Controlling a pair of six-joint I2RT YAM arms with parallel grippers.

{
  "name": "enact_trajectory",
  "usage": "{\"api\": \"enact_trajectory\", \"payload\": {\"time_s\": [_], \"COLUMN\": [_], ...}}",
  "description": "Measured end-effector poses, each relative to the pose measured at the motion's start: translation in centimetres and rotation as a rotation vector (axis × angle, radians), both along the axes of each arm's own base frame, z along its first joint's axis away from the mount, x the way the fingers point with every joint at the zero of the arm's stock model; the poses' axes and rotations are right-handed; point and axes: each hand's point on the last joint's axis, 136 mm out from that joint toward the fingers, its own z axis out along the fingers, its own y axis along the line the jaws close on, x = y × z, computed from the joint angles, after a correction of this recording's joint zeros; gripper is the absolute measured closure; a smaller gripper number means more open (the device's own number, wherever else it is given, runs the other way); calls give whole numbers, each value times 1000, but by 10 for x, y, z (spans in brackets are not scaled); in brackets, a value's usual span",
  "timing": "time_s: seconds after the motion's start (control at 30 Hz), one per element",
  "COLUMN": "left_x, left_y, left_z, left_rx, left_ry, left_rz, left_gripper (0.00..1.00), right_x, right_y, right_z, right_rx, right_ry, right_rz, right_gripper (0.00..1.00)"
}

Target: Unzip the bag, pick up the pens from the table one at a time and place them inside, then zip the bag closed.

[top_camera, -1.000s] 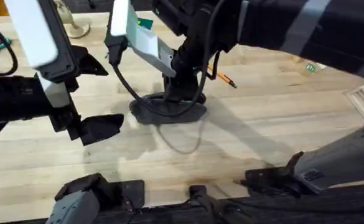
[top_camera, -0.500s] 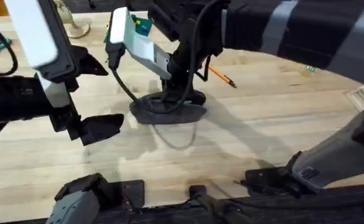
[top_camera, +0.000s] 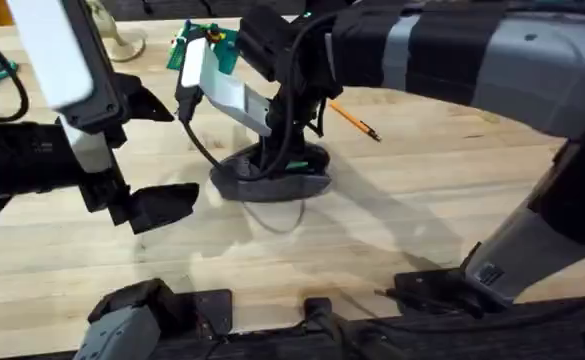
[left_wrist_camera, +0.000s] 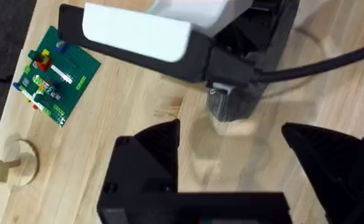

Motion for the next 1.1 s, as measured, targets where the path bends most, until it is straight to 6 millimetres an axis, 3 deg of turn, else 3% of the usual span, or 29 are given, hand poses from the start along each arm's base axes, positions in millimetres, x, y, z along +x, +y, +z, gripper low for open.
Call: {"api": "enact_trajectory", "payload": {"time_s": [0.03,0.2,0.23,0.57,0.87,0.9,1.1], "left_x": [0,0,0,0,0,0,0], "left_y": [0,0,0,0,0,1,4], "left_z": [0,0,0,0,0,-1,-3], "left_rx": [0,0,0,0,2,15,52], "left_ry": [0,0,0,0,0,-5,-29], "left_rz": [0,0,0,0,1,-6,-39], "left_gripper": [8,7,7,8,8,7,7], "right_x": [0,-1,-1,-1,-3,-5,-11], "right_y": [0,-1,-1,-1,-3,-6,-11], "right_z": [0,0,0,8,77,96,111], "right_rx": [-1,-5,-6,5,126,159,178], "right_ry": [1,3,3,-7,-85,-81,-7], "right_rz": [-1,0,3,-14,-136,-211,-388], "right_gripper": [834,109,34,4,4,4,4]}}
